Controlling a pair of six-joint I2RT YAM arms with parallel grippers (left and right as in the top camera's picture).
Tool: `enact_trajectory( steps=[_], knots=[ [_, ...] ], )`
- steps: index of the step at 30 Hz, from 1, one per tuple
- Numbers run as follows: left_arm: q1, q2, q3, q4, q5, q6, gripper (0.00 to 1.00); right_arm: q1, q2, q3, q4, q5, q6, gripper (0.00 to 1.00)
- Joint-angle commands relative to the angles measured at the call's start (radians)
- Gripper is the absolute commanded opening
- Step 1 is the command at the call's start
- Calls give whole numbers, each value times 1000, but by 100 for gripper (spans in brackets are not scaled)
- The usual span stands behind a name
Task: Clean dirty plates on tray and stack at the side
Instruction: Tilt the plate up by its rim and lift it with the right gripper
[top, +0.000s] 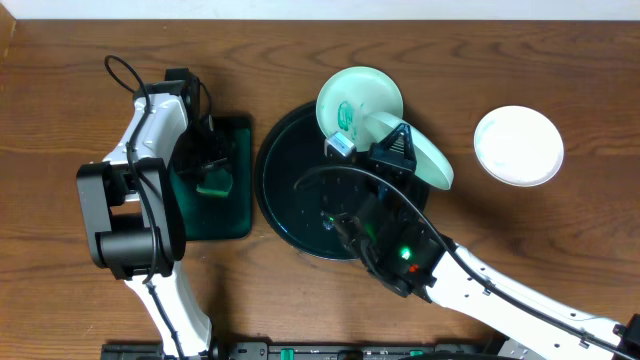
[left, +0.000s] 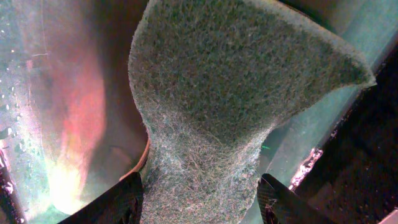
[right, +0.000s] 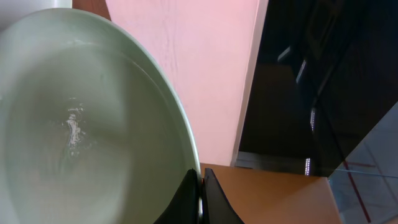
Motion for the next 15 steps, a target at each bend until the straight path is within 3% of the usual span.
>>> enact_trajectory(
  steps=[1, 7, 12, 15],
  knots=[
    [0, -10, -5, -10, -5, -5, 60, 21, -10, 6, 13, 32, -3, 1],
    [0, -10, -5, -11, -5, -5, 60, 21, 1, 6, 19, 32, -2, 1],
    [0, -10, -5, -13, -5, -5, 60, 10, 22, 5, -79, -68, 222, 1],
    [0, -10, -5, -14, -5, -5, 60, 64, 56, 6, -16, 53, 169, 1]
  ],
)
